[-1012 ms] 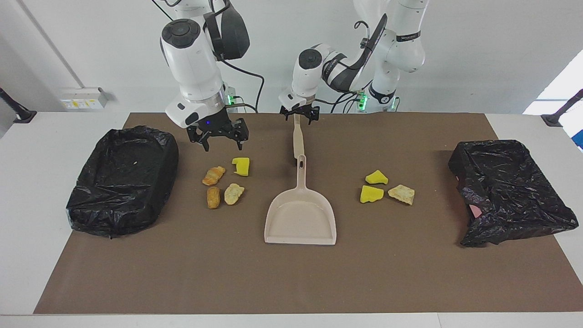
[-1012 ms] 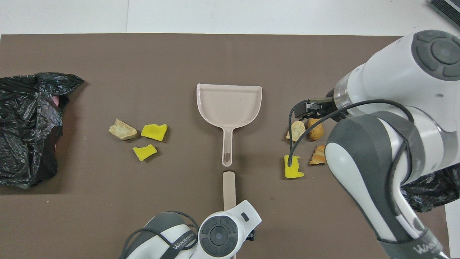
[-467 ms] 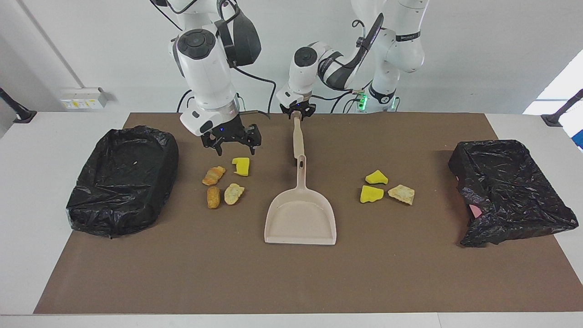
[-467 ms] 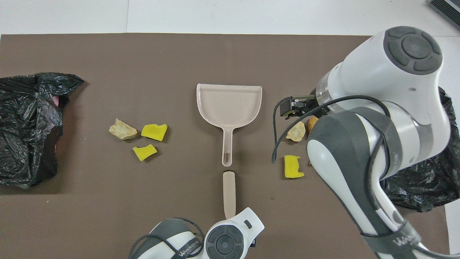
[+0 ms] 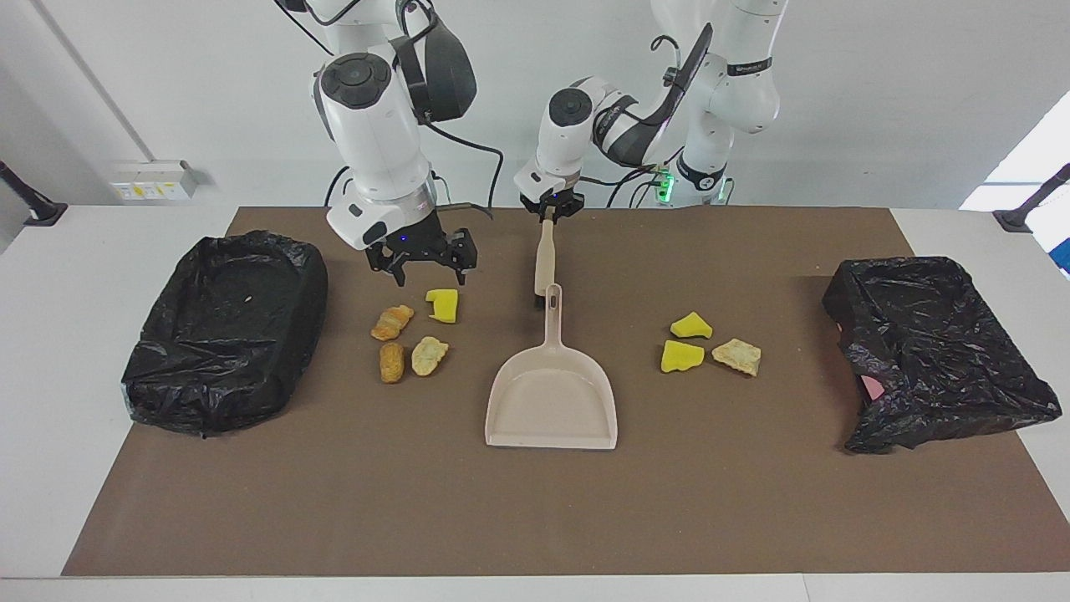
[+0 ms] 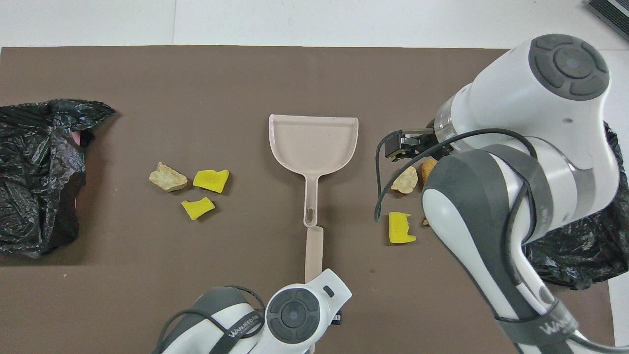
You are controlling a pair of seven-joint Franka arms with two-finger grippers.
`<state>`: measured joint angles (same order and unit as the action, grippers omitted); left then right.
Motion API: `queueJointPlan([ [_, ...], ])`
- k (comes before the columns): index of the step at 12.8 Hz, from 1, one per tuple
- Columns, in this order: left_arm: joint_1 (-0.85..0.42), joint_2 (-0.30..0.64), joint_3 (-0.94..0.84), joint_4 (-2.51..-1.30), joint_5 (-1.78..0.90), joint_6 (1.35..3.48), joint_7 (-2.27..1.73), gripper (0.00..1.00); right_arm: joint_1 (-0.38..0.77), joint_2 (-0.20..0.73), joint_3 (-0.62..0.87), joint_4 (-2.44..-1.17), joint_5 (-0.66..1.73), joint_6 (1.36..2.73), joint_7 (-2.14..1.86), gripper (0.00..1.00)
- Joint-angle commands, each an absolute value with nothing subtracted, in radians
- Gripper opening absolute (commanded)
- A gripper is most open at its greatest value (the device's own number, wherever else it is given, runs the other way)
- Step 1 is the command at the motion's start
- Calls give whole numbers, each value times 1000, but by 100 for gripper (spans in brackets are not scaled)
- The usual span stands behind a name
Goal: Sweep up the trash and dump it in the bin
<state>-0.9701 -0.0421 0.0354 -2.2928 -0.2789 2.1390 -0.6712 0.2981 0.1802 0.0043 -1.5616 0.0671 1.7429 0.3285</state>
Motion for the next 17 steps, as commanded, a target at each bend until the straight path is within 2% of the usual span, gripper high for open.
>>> queueJointPlan([
  [1, -864, -72, 37, -2253, -269, 2021, -666, 0, 288, 190, 8, -1551, 87, 1729, 345, 100],
  [3, -787, -113, 37, -2241, -218, 1924, -666, 0, 290, 190, 8, -1552, 87, 1729, 345, 100],
  [6, -677, -120, 37, -2211, -137, 1856, -667, 0, 302, 192, 9, -1562, 87, 1735, 348, 100],
  [9, -554, -97, 35, -2171, -42, 1858, -655, 0, 330, 204, 9, -1568, 106, 1761, 380, 100],
  [17, -172, -48, 35, -2152, 6, 1953, -241, 0, 455, 290, 11, -1575, 110, 1879, 486, 100],
])
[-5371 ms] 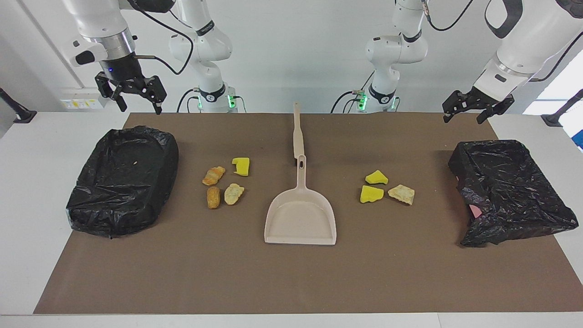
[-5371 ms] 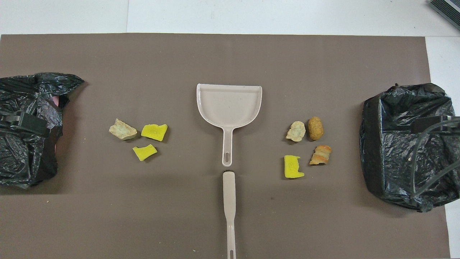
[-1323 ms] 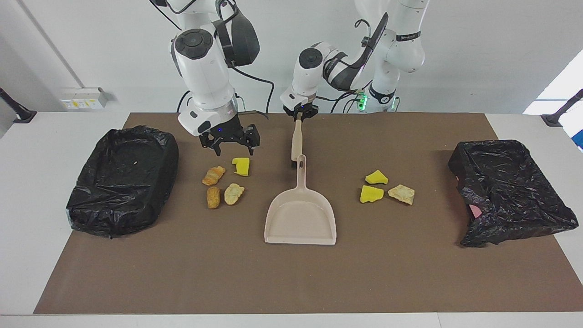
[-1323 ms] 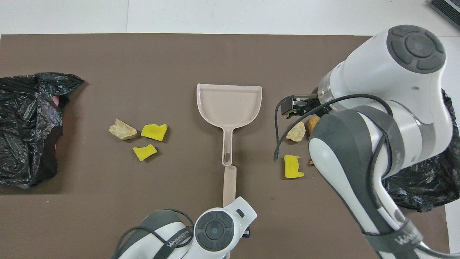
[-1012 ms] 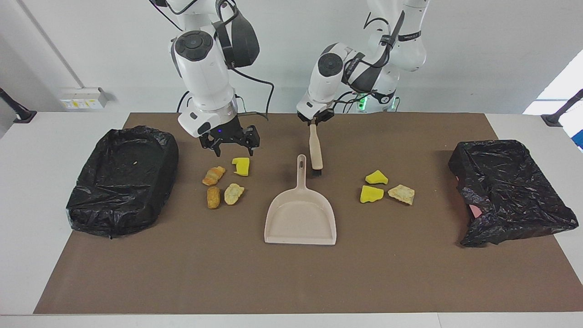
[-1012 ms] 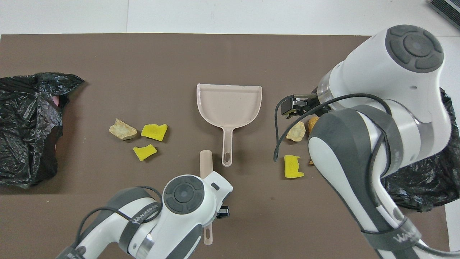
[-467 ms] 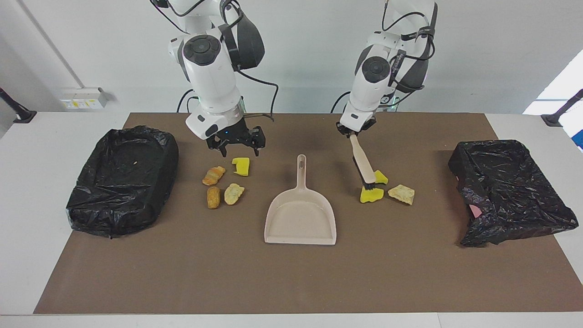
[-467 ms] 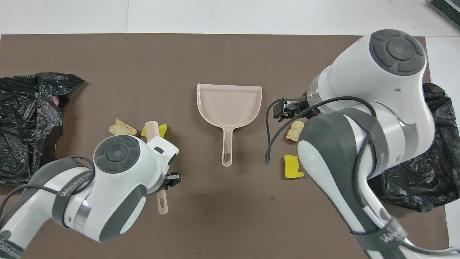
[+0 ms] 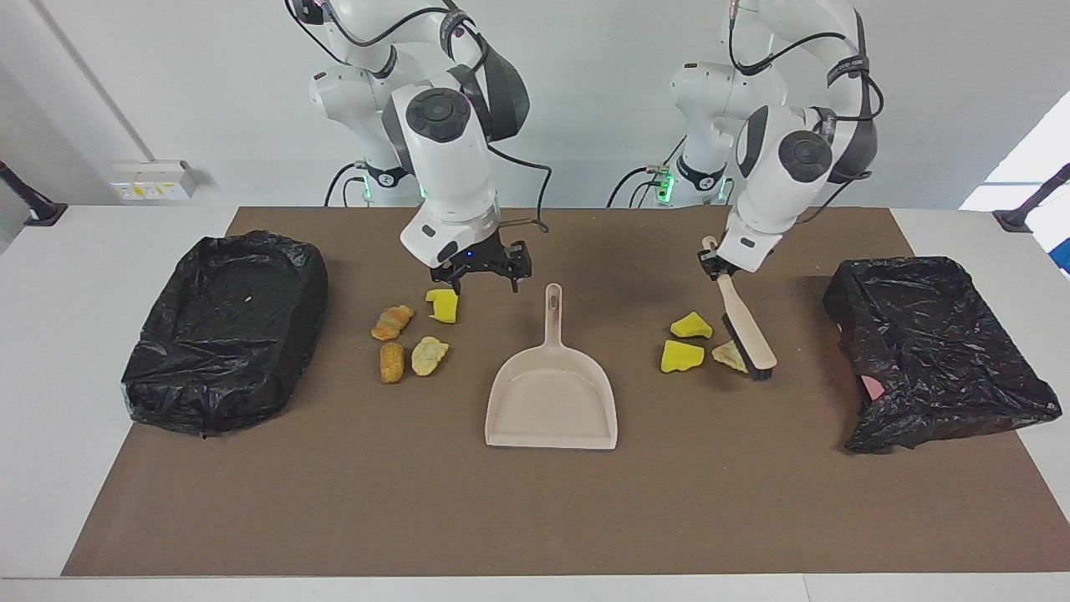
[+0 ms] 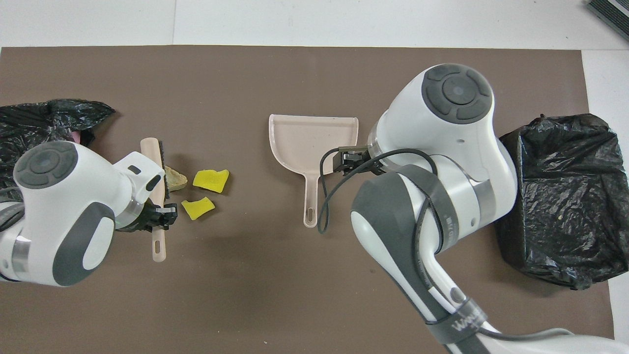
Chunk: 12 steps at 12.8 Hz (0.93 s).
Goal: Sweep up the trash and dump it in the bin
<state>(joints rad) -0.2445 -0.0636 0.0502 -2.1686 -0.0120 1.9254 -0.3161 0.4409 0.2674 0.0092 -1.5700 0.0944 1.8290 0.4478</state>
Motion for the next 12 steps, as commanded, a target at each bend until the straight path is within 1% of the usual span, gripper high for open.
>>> queueJointPlan([
  [1, -129, -45, 37, -2152, 5, 1963, -169, 0, 459, 296, 11, -1574, 112, 1896, 488, 100],
  [3, -54, -40, 35, -2155, 6, 1989, -63, 0, 480, 305, 11, -1575, 112, 1911, 503, 100],
  [5, -12, -23, 35, -2155, 6, 2019, -20, 0, 514, 351, 11, -1581, 110, 1971, 557, 100],
  [9, -12, 4, 35, -2169, 5, 2052, -9, 0, 570, 377, 11, -1655, 107, 2086, 575, 100],
  [11, -24, 24, 31, -2169, 3, 2052, -9, 0, 583, 391, 11, -1664, 94, 2105, 574, 100],
  [12, -31, 34, 29, -2169, 0, 2052, -8, 0, 583, 394, 11, -1690, 92, 2123, 563, 100],
])
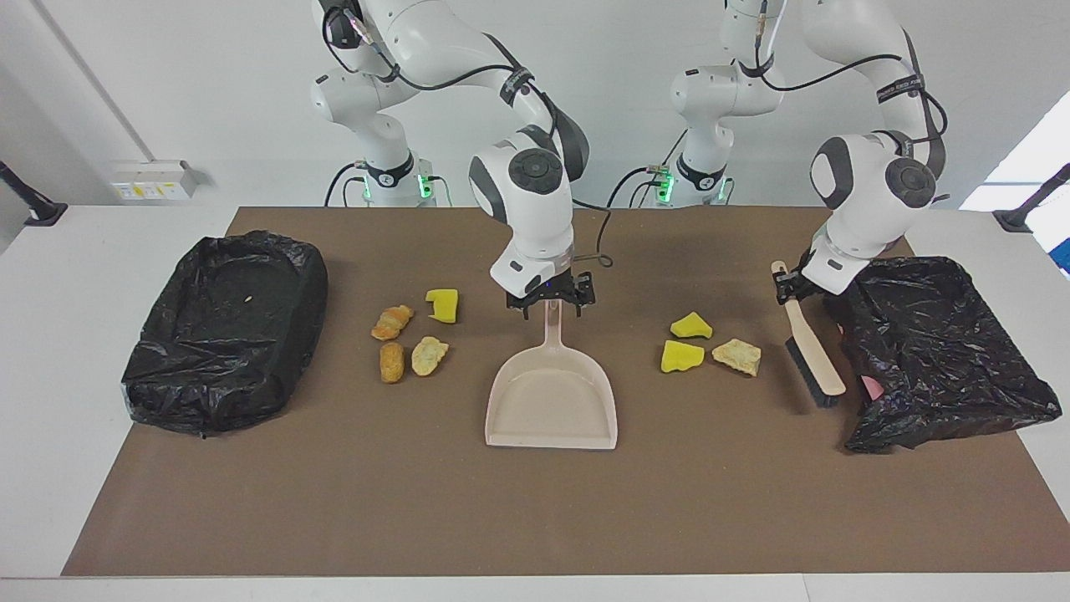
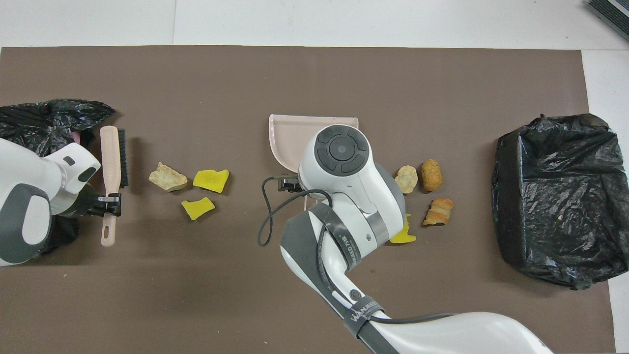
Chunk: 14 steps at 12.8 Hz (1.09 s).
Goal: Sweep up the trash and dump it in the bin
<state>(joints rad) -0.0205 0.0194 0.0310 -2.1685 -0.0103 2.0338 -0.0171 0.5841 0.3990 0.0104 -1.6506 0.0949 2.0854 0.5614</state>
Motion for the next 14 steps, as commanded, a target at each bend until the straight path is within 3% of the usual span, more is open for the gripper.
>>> queueJointPlan([
  [1, -49, 34, 26, -2169, -8, 2049, -9, 0, 583, 391, 11, -1744, 87, 2169, 557, 100],
  [3, -89, 34, 26, -2169, -34, 2046, -9, 0, 601, 387, 9, -1776, 86, 2200, 555, 100],
  [4, -106, 34, 26, -2169, -47, 2043, -9, 0, 601, 387, 9, -1775, 83, 2195, 554, 82],
  [5, -121, 32, 26, -2171, -52, 2039, -9, 0, 601, 388, 9, -1773, 83, 2194, 554, 56],
  [6, -141, 32, 26, -2174, -55, 2039, -11, 0, 601, 387, 9, -1773, 83, 2184, 554, 18],
  [7, -155, 31, 26, -2174, -76, 2036, -14, 0, 604, 387, 9, -1766, 83, 2175, 577, 0],
  [9, -185, 29, 26, -2172, -101, 2026, -24, 0, 603, 387, 9, -1758, 75, 2166, 520, 0],
  [14, -175, 34, 34, -2103, -103, 1968, -31, 0, 523, 293, 6, -1770, 49, 2080, -193, 0],
])
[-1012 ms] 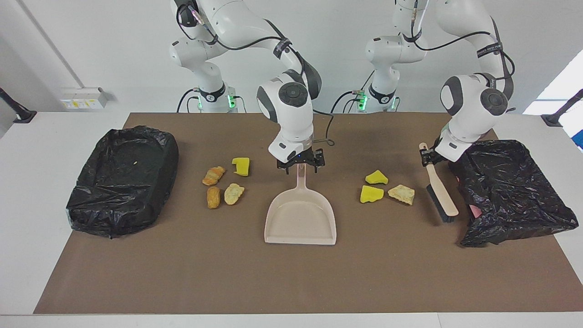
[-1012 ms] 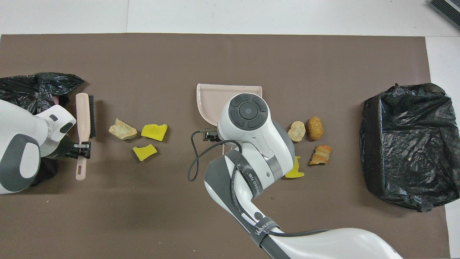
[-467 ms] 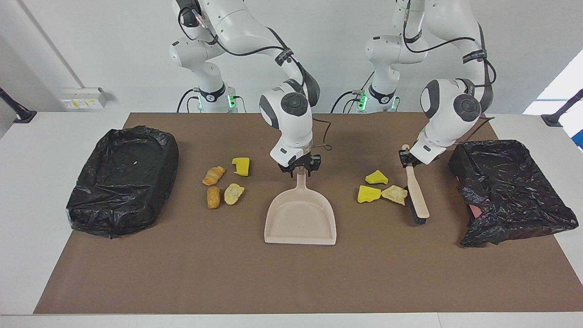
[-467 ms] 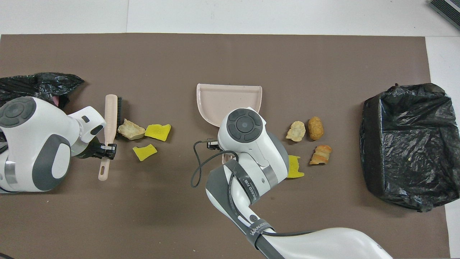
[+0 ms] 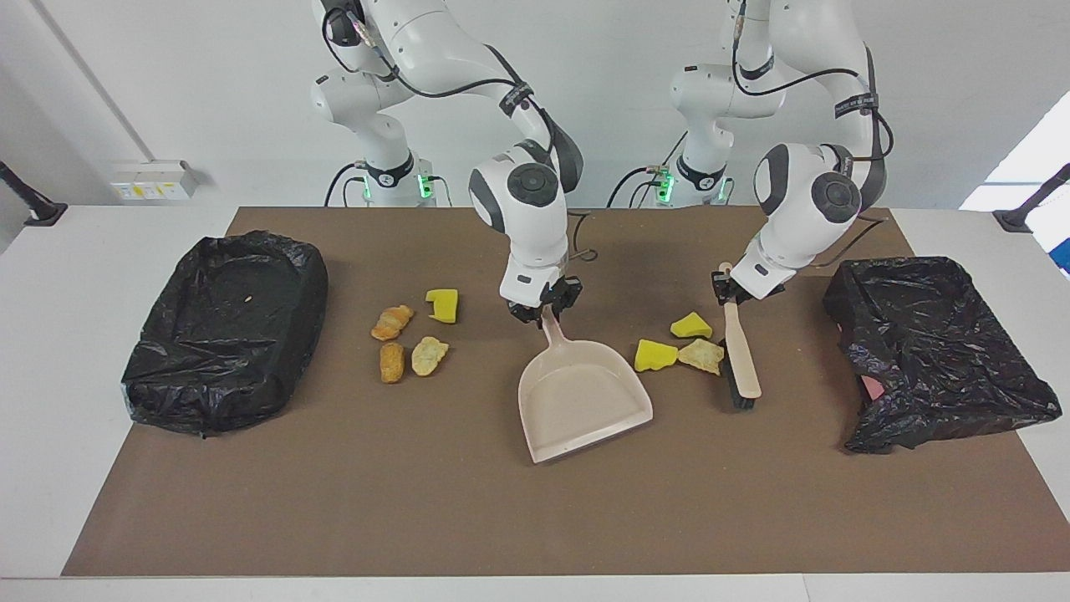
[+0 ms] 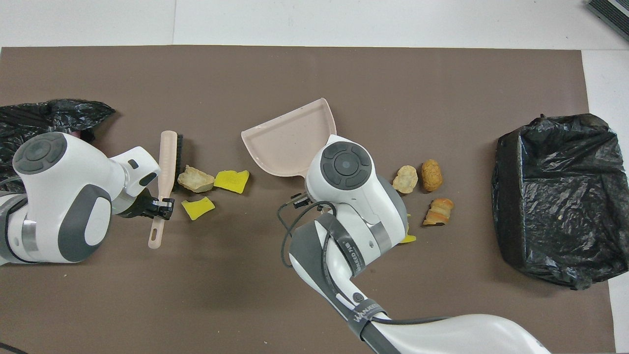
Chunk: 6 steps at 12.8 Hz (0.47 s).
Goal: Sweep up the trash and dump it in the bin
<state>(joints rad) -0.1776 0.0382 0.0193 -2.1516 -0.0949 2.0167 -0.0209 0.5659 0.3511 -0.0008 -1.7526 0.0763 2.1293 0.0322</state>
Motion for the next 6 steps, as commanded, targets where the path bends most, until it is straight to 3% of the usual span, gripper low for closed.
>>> queueJointPlan([
  [1, -167, 37, 35, -2079, -101, 1948, -31, 0, 511, 290, 6, -1770, 46, 2074, -322, 0],
  [6, -91, 46, 37, -2069, -86, 1939, -23, 0, 463, 285, 6, -1789, -31, 2072, -849, 0],
])
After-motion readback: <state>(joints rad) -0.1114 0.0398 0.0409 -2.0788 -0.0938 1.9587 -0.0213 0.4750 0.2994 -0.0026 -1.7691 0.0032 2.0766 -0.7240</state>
